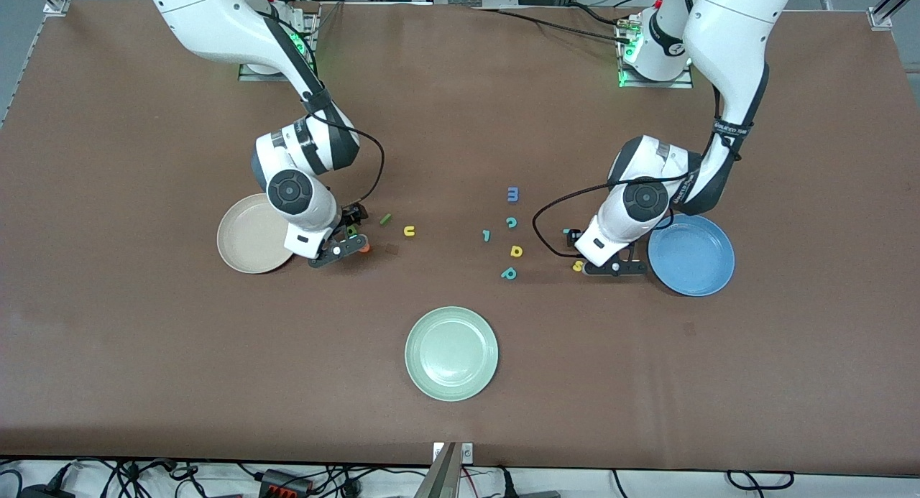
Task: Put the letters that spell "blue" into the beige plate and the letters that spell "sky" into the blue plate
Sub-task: 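Close both grippers on the green p and the yellow k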
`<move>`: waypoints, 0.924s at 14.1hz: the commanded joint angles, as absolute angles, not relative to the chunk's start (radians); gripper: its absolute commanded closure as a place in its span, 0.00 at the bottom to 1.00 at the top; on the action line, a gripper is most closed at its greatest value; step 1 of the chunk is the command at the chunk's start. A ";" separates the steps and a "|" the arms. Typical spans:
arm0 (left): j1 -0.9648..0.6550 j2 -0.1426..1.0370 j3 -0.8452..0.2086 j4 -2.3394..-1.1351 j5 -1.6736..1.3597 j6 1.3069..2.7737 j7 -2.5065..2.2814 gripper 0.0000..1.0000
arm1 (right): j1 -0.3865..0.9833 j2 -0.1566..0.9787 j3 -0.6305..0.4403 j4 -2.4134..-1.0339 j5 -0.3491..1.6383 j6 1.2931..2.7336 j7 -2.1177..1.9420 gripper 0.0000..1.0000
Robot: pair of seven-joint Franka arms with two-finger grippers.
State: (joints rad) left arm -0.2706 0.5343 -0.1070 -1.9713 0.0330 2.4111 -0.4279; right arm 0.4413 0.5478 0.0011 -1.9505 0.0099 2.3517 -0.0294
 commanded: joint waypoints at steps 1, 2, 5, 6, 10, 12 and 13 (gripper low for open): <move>-0.281 0.554 -0.100 -1.968 0.028 2.451 -0.436 0.33 | 0.463 0.577 0.003 -1.944 0.021 2.393 -0.048 0.10; -0.281 0.560 -0.100 -1.968 0.028 2.459 -0.437 0.34 | 0.466 0.578 0.003 -1.945 0.021 2.402 -0.046 0.13; -0.282 0.572 -0.100 -1.968 0.028 2.479 -0.437 0.37 | 0.469 0.584 0.003 -1.945 0.023 2.401 -0.043 0.27; -0.282 0.578 -0.100 -1.968 0.028 2.479 -0.437 0.40 | 0.471 0.584 0.003 -1.945 0.023 2.399 -0.041 0.34; -0.285 0.577 -0.100 -1.974 0.028 2.468 -0.437 0.74 | 0.469 0.586 0.003 -1.945 0.021 2.393 -0.051 0.77; -0.279 0.560 -0.100 -1.980 0.028 2.456 -0.436 0.83 | 0.468 0.586 0.003 -1.945 0.021 2.393 -0.051 0.88; -0.275 0.543 -0.098 -1.977 0.028 2.419 -0.436 0.83 | 0.466 0.583 0.003 -1.941 0.021 2.391 -0.051 0.88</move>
State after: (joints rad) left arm -0.2761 0.5703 -0.1071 -1.9688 0.0330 2.4614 -0.4291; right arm 0.4690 0.5684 0.0046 -1.9435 0.0103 2.3867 -0.0298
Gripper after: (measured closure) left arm 0.758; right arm 0.722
